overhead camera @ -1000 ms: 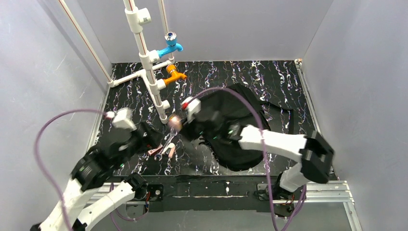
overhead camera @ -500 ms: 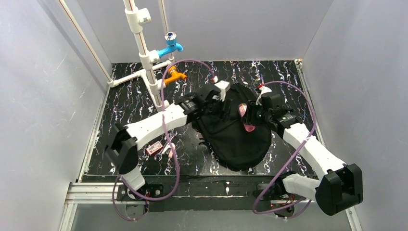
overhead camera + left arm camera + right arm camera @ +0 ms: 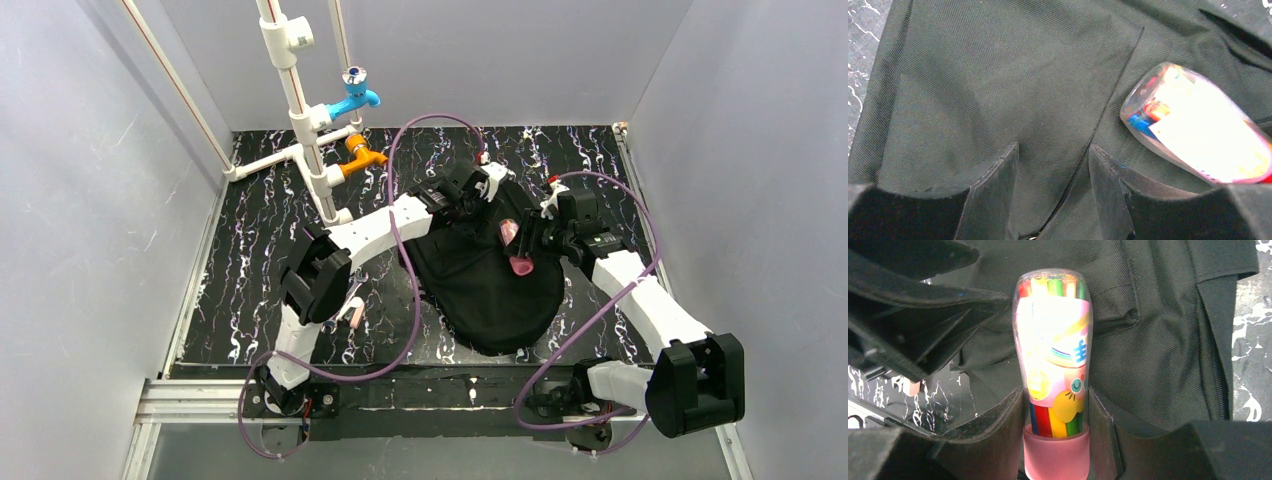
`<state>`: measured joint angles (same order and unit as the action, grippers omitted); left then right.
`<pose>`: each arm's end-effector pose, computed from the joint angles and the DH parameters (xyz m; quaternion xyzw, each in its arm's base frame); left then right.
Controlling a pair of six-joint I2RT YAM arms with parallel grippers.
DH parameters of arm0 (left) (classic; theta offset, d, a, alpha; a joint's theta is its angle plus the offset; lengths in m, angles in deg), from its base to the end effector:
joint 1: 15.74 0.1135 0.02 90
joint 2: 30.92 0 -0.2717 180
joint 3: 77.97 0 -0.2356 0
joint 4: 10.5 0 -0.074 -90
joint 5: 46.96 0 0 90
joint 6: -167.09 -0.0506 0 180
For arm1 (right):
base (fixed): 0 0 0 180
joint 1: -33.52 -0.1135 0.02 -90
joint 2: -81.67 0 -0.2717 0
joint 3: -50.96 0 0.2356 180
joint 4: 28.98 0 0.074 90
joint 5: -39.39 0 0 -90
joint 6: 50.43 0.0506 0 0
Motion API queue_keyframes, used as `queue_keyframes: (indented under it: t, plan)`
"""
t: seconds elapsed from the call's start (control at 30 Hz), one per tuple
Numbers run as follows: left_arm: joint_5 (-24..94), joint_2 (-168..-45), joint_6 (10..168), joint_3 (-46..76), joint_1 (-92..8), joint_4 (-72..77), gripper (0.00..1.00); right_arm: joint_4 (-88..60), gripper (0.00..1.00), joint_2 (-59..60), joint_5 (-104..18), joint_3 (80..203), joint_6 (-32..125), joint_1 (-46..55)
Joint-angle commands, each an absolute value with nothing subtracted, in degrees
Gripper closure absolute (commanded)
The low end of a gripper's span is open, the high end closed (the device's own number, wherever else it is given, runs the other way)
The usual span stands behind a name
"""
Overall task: Pack the student bag
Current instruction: Place the personal item in the student bag.
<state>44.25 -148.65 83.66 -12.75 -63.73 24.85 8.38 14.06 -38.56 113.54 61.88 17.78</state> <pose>0.3217 -0.3556 0.2647 0.3139 0.8434 -0.1914 0.3919 0.2304 0.0759 0.2608 0.0098 0.9108 0.2216 0.3482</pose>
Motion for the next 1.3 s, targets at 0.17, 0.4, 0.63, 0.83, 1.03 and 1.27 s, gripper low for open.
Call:
queue_keyframes:
  t: [0.17, 0.4, 0.63, 0.83, 1.03, 1.27]
  plan:
    - [43.8, -149.3, 77.5, -14.6, -63.3, 29.3, 0.38, 3.0, 0.99, 16.4, -34.4, 109.2, 62.7, 18.0]
    - [38.6, -149.6, 78.1, -12.3, -63.3, 28.7, 0.25, 2.1, 0.99, 16.5, -32.9, 108.7, 62.8, 18.0]
    - [41.0, -153.6, 79.0, -16.1, -63.0, 30.6, 0.33, 2.6, 0.99, 17.3, -32.2, 108.5, 62.4, 18.0]
    - [28.2, -149.3, 83.3, -12.8, -61.9, 26.9, 0.49, 3.9, 0.99, 18.3, -33.2, 110.1, 63.4, 18.0]
    - [11.2, -148.3, 92.4, -10.2, -60.5, 24.2, 0.63, 7.2, 0.99, 16.7, -38.2, 114.8, 66.0, 18.2]
    - [2.1, -149.6, 98.3, -7.1, -60.5, 20.6, 0.65, 5.3, 0.99, 17.5, -40.9, 110.4, 70.2, 20.0]
